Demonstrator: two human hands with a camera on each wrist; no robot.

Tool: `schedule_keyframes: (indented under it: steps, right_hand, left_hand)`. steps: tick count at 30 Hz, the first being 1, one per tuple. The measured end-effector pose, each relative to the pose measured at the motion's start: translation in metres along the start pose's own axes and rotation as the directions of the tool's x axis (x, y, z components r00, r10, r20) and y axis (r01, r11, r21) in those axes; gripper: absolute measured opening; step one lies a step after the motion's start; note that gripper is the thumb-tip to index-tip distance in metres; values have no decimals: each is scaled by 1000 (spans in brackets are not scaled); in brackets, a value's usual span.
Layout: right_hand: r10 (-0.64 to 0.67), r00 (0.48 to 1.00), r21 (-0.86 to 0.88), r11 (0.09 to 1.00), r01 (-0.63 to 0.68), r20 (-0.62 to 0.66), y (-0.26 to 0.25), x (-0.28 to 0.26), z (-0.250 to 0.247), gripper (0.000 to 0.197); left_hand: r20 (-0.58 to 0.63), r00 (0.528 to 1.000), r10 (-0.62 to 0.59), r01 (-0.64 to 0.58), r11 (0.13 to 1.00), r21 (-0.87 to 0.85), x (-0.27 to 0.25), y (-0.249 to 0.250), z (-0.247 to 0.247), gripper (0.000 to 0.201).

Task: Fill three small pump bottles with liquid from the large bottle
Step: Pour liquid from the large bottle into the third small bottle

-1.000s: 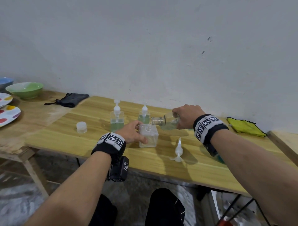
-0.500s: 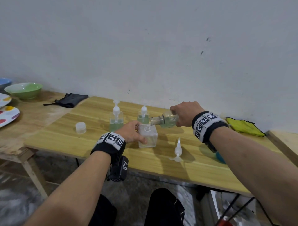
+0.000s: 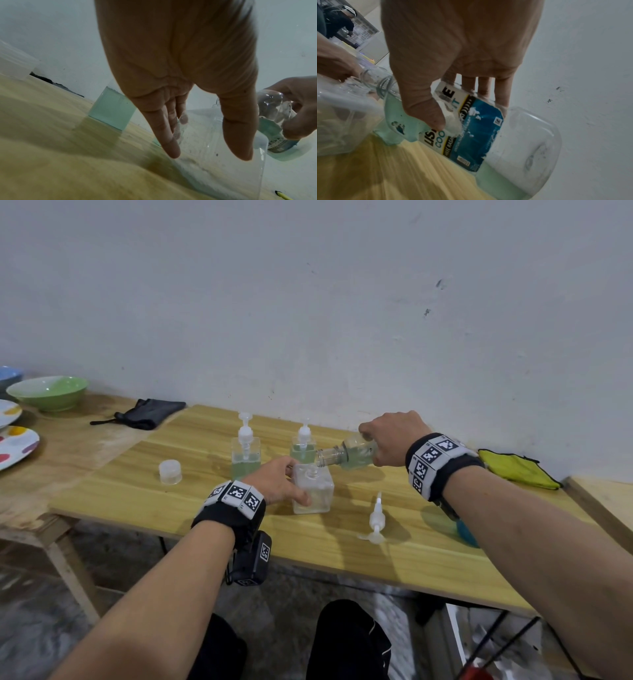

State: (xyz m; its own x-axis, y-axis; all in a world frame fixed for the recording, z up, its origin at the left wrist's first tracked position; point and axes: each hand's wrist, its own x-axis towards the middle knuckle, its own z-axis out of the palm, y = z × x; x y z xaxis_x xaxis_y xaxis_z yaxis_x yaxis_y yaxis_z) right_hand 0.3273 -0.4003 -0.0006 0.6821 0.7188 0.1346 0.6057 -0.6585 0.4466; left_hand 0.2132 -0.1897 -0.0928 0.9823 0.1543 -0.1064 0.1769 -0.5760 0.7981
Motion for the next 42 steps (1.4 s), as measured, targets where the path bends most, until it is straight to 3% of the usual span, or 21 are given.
schedule_keyframes:
  steps: [12,42]
  right_hand:
    - [-10,1000,-29,1000,10,-18,0,3,-1,26]
    - [-25,999,-63,998,23,-27,-1,5,-5,25]
  left_hand:
    - [-2,1000,15,-15,1000,-20,-2,2,0,61]
    - [0,1000,5,-5,1000,-11,-6,7,0,63]
